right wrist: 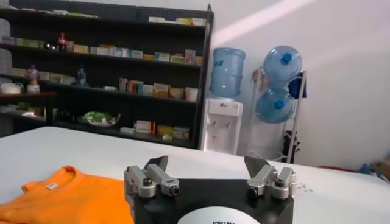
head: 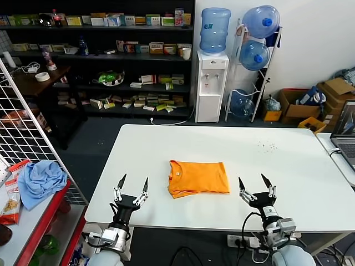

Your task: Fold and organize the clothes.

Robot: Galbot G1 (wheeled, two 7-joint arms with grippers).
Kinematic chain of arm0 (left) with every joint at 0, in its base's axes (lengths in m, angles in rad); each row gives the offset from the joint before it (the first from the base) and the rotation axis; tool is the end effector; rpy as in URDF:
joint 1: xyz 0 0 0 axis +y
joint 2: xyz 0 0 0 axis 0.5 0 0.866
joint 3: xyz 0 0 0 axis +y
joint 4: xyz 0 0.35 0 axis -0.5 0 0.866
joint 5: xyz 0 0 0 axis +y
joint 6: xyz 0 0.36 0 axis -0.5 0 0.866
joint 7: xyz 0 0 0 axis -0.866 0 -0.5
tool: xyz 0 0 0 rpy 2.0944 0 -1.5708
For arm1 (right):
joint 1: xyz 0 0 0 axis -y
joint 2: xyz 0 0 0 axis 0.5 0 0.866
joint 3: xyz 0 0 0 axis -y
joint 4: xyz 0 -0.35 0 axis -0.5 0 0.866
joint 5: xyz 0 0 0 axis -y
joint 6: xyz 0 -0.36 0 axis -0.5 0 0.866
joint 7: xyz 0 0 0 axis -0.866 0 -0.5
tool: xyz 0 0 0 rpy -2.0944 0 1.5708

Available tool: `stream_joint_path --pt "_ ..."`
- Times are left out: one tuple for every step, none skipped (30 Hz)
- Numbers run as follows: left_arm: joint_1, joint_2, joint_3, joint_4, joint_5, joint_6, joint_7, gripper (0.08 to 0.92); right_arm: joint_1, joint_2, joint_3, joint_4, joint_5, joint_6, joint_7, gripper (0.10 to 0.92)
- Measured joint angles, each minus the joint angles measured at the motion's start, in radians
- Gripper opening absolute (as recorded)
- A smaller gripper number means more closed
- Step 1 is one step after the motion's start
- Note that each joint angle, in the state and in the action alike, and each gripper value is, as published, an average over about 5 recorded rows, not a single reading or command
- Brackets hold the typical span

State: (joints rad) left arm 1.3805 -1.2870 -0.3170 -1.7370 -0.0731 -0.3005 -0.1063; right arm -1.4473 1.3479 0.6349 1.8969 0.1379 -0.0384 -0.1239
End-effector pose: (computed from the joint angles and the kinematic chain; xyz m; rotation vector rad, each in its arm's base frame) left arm 0.2305 0.0114 -0.3964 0.2655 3.0264 0.1594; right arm 0.2263 -0.0888 -0.3351 0.1411 -3.0301 0.1564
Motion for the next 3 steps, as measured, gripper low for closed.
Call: stream_joint_path --pt "0.005 -0.001 -0.002 -0.004 0.004 0.002 0.002 0.823 -0.004 0.002 0.005 0.005 -0.001 0.0 -0.001 0.823" --pt "0.007 -0.001 -0.003 -0.006 0.006 0.003 0.003 0.823 -0.007 0.003 0.007 0.007 -0.002 0.0 -0.001 0.823" --pt "0.01 -0.002 -0.004 -0.007 0.008 0.004 0.004 0.823 -0.008 0.004 0.009 0.008 -0.003 -0.001 -0.002 0.823"
